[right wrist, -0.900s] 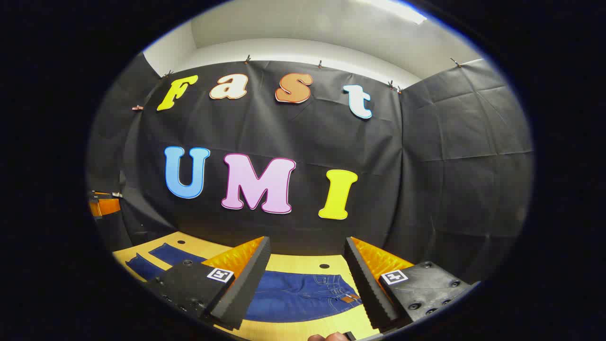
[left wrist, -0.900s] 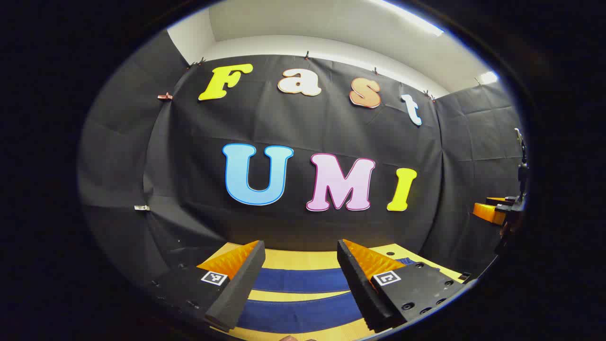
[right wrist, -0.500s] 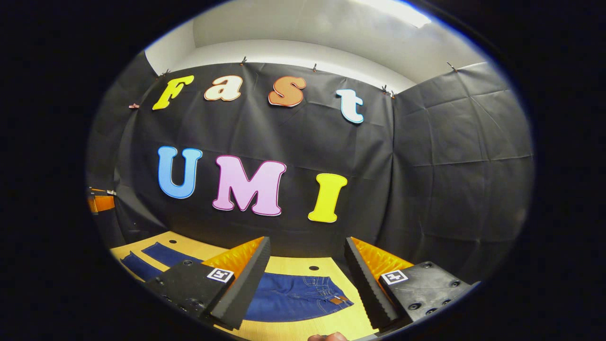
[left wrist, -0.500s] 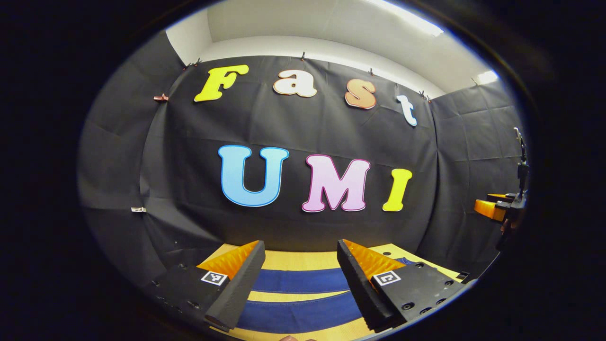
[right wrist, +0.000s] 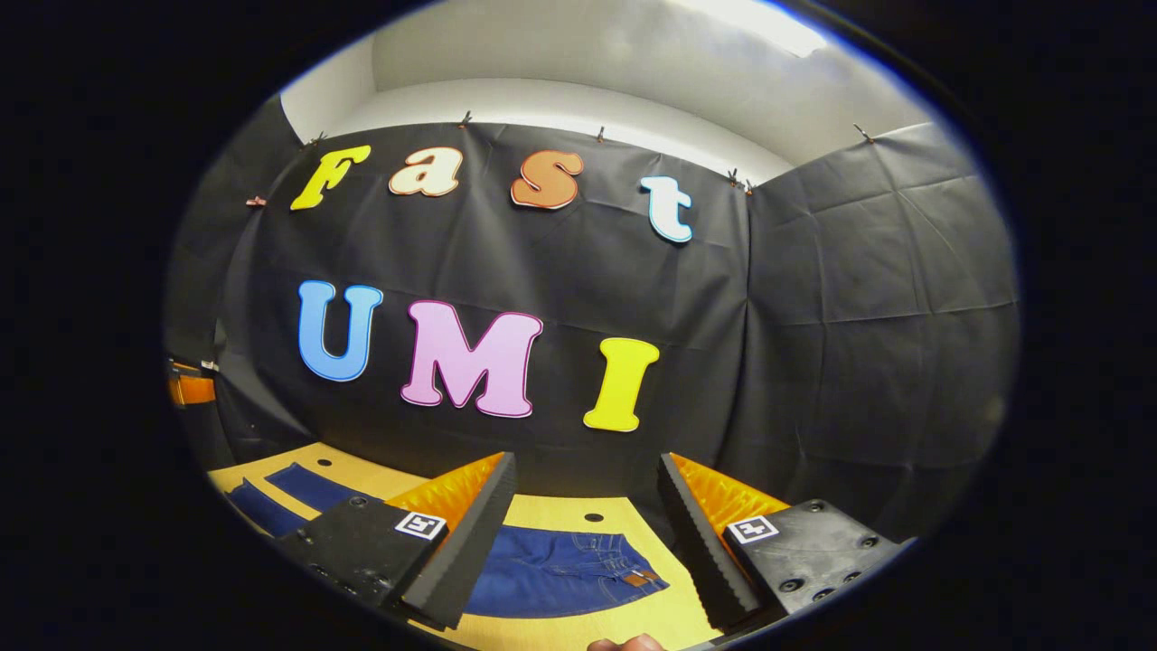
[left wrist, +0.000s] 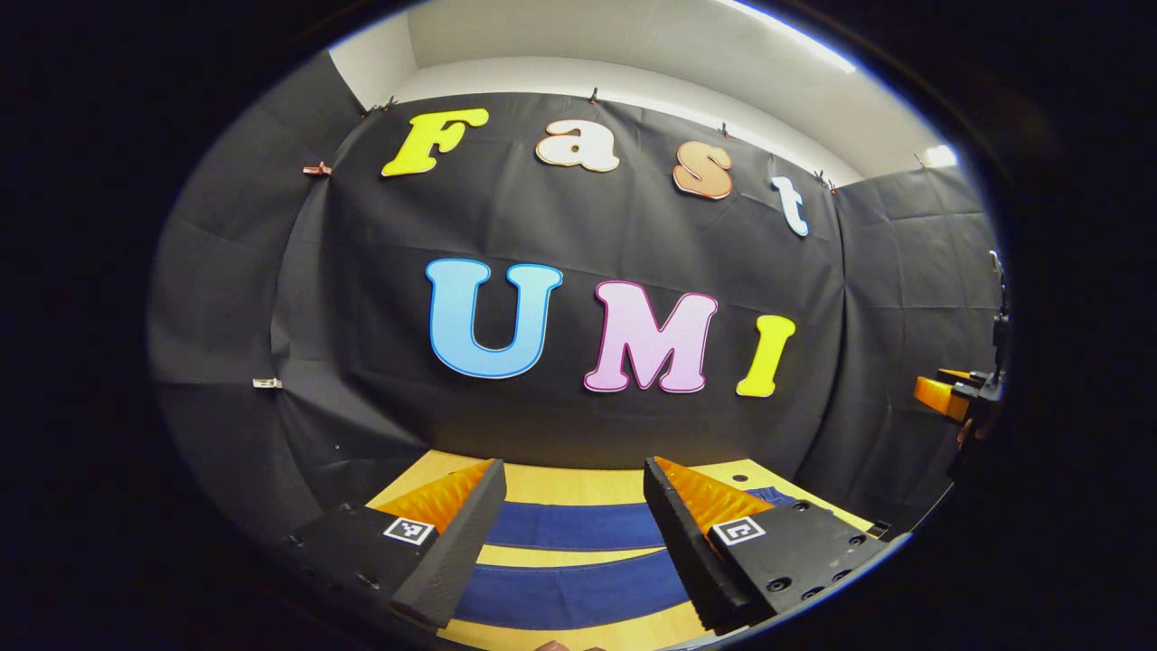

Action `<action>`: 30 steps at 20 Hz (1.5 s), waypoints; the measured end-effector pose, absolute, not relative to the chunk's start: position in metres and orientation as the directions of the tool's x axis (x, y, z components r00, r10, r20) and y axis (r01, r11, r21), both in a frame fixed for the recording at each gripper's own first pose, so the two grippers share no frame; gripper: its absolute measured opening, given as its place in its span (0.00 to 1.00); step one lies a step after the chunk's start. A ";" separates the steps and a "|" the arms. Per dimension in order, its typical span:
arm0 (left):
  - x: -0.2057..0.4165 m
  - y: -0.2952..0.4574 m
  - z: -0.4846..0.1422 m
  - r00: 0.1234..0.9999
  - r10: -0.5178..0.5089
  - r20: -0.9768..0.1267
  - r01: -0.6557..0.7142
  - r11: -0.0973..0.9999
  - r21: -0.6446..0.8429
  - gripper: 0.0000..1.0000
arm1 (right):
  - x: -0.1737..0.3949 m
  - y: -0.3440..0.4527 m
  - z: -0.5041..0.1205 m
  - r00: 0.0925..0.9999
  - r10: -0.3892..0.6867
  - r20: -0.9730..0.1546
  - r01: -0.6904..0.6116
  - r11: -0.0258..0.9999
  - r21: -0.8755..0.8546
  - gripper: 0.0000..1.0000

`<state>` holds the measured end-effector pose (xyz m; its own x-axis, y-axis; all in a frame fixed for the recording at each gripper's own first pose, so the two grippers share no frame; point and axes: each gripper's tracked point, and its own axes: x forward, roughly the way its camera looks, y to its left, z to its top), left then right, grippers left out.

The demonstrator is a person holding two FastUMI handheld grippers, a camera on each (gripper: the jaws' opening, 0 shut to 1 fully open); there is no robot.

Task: Grasp the waist and the cuffs of the jeans and fold them to make the two legs overlap; first hold the waist and fold one-third of the jeans toward the cuffs, then hold the cuffs and fold the remaining one-third in the same direction to finish folding.

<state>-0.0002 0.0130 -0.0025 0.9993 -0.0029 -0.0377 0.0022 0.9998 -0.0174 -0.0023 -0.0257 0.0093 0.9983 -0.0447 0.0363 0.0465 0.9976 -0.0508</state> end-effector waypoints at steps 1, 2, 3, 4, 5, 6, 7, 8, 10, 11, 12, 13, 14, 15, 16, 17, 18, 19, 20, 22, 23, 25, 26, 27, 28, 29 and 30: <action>0.000 0.012 -0.002 0.999 -0.019 -0.036 0.019 1.000 -0.012 0.96 | 0.000 -0.028 0.010 0.999 -0.039 0.038 0.041 0.997 -0.065 0.96; 0.001 0.010 -0.001 0.998 -0.050 -0.036 0.050 0.999 -0.005 0.96 | 0.003 -0.030 0.009 0.999 -0.036 0.032 0.038 0.996 -0.078 0.96; 0.000 0.004 -0.004 0.994 -0.103 -0.046 0.103 0.995 0.005 0.96 | 0.006 -0.035 0.007 0.999 -0.041 0.024 0.043 0.995 -0.085 0.96; -0.003 0.000 -0.007 0.986 -0.155 -0.059 0.157 0.987 0.025 1.00 | 0.010 -0.039 0.008 0.999 -0.050 0.019 0.051 0.995 -0.084 0.96; -0.006 0.003 -0.012 0.981 -0.183 -0.067 0.187 0.981 0.054 0.96 | 0.013 -0.043 0.010 0.998 -0.056 0.025 0.058 0.995 -0.078 0.96; -0.007 0.010 -0.017 0.977 -0.198 -0.076 0.204 0.975 0.089 0.96 | 0.016 -0.044 0.009 0.998 -0.053 0.033 0.056 0.996 -0.076 0.96; -0.008 0.018 -0.027 0.973 -0.210 -0.096 0.221 0.968 0.121 0.96 | 0.020 -0.045 0.005 0.999 -0.041 0.033 0.044 0.996 -0.082 0.97; -0.007 0.022 -0.039 0.965 -0.228 -0.126 0.246 0.959 0.144 0.96 | 0.025 -0.045 -0.004 0.999 -0.026 0.019 0.027 0.995 -0.097 0.97; -0.006 0.022 -0.067 0.933 -0.293 -0.207 0.331 0.926 0.180 0.96 | 0.037 -0.057 -0.039 0.997 -0.016 -0.069 0.006 0.992 -0.129 0.97; -0.003 0.021 -0.081 0.908 -0.334 -0.251 0.387 0.899 0.203 0.96 | 0.043 -0.063 -0.061 0.993 -0.012 -0.119 -0.005 0.989 -0.147 0.97; 0.000 0.024 -0.095 0.877 -0.370 -0.305 0.445 0.866 0.230 0.96 | 0.051 -0.063 -0.079 0.988 0.002 -0.156 -0.030 0.985 -0.172 0.94; 0.008 0.030 -0.112 0.857 -0.375 -0.353 0.475 0.841 0.259 0.97 | 0.060 -0.064 -0.097 0.982 0.021 -0.187 -0.060 0.977 -0.206 0.97; 0.019 0.041 -0.127 0.842 -0.362 -0.400 0.489 0.825 0.284 0.97 | 0.071 -0.063 -0.117 0.974 0.046 -0.220 -0.101 0.965 -0.243 0.97; 0.029 0.052 -0.145 0.819 -0.353 -0.453 0.511 0.808 0.293 0.97 | 0.081 -0.061 -0.140 0.961 0.074 -0.266 -0.149 0.950 -0.276 0.97; 0.036 0.060 -0.163 0.789 -0.339 -0.512 0.534 0.791 0.299 0.97 | 0.090 -0.056 -0.158 0.954 0.117 -0.276 -0.204 0.928 -0.312 0.97; 0.040 0.069 -0.182 0.758 -0.320 -0.568 0.560 0.766 0.316 0.97 | 0.101 -0.047 -0.166 0.948 0.183 -0.262 -0.271 0.894 -0.356 0.97; 0.044 0.077 -0.199 0.731 -0.303 -0.612 0.592 0.728 0.346 0.97 | 0.115 -0.041 -0.185 0.927 0.230 -0.295 -0.340 0.846 -0.411 0.97; 0.043 0.084 -0.220 0.691 -0.287 -0.664 0.638 0.673 0.374 0.97 | 0.125 -0.041 -0.209 0.904 0.249 -0.348 -0.396 0.795 -0.459 0.97; 0.039 0.092 -0.239 0.651 -0.264 -0.712 0.674 0.633 0.382 0.96 | 0.126 -0.037 -0.233 0.874 0.285 -0.392 -0.457 0.756 -0.468 0.98; 0.019 0.107 -0.290 0.528 -0.218 -0.821 0.759 0.555 0.341 0.94 | 0.130 -0.023 -0.275 0.818 0.348 -0.459 -0.552 0.700 -0.453 0.97; 0.007 0.117 -0.314 0.458 -0.182 -0.870 0.799 0.513 0.314 0.95 | 0.128 -0.025 -0.302 0.779 0.358 -0.514 -0.597 0.673 -0.436 0.97; -0.011 0.137 -0.350 0.329 -0.115 -0.937 0.868 0.429 0.252 0.95 | 0.117 -0.031 -0.350 0.692 0.370 -0.620 -0.688 0.597 -0.412 0.98; -0.012 0.143 -0.360 0.296 -0.102 -0.950 0.886 0.400 0.233 0.95 | 0.111 -0.037 -0.368 0.648 0.373 -0.664 -0.729 0.555 -0.400 0.98; -0.015 0.153 -0.368 0.262 -0.087 -0.961 0.899 0.383 0.211 0.94 | 0.107 -0.043 -0.385 0.607 0.369 -0.704 -0.764 0.514 -0.389 0.98; -0.019 0.164 -0.375 0.229 -0.064 -0.971 0.906 0.378 0.188 0.94 | 0.108 -0.045 -0.400 0.571 0.371 -0.733 -0.795 0.474 -0.379 0.98; -0.023 0.174 -0.378 0.200 -0.049 -0.979 0.912 0.374 0.168 0.94 | 0.106 -0.048 -0.414 0.530 0.370 -0.763 -0.825 0.430 -0.365 0.98; -0.022 0.178 -0.382 0.185 -0.044 -0.982 0.918 0.365 0.157 0.94 | 0.103 -0.052 -0.425 0.494 0.364 -0.789 -0.851 0.388 -0.354 0.98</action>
